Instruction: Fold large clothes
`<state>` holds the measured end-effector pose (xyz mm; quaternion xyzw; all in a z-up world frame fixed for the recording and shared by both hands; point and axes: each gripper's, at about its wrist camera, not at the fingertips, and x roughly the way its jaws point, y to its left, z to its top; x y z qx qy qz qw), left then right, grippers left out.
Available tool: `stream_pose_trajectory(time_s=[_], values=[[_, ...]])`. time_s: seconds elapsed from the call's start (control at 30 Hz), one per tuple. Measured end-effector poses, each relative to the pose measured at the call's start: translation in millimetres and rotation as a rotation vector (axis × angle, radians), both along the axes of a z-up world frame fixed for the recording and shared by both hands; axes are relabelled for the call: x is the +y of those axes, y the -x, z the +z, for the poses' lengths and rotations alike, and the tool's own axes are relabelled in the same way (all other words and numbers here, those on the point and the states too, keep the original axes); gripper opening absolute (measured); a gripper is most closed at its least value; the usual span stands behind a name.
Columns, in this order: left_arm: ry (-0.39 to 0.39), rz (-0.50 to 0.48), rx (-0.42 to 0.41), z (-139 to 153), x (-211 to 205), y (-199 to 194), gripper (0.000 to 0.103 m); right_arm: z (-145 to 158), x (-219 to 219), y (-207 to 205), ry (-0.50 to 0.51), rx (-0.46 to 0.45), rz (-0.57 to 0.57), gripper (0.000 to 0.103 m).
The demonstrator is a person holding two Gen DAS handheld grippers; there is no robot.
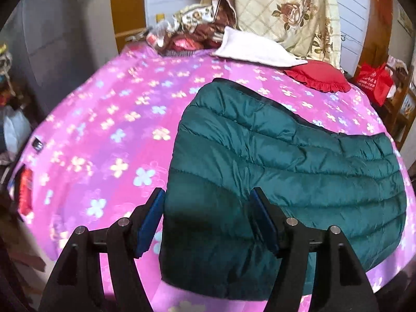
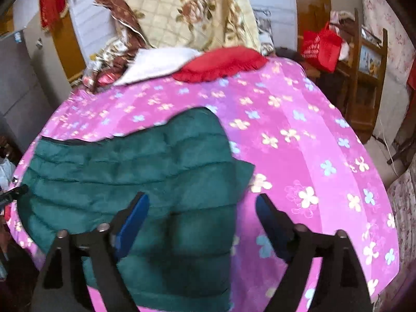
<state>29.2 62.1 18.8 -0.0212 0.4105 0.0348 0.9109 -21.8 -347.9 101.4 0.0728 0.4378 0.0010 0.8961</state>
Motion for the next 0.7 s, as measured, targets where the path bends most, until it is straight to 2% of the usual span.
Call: stream_pose_trajectory(time_s=[0.17, 0.27, 0.33, 0.5, 0.7], values=[[-0.013, 0.002, -0.076, 11.4, -15.6, 26.0, 0.05, 20.6, 36.4, 18.9, 0.003, -0.058, 0.054, 0.093], [-0.038, -0.006, -0.112, 16.2, -30.1, 36.5, 0.05, 20.7, 60.6, 26.5, -0.003, -0.083, 0.077, 0.094], [-0.053, -0.015, -0.121, 16.6, -41.0, 41.1, 0.05, 16.4, 75.7, 29.3, 0.002, -0.092, 0.083, 0.094], [-0.031, -0.041, -0.12, 13.8, -54.3, 46.2, 0.05, 10.5, 107.3, 36.8, 0.025, -0.09, 0.078, 0.095], [-0.057, -0.029, -0.127, 8.9, -63.9, 49.7, 0.05, 0.2, 124.6, 40.3, 0.077, -0.078, 0.061, 0.095]])
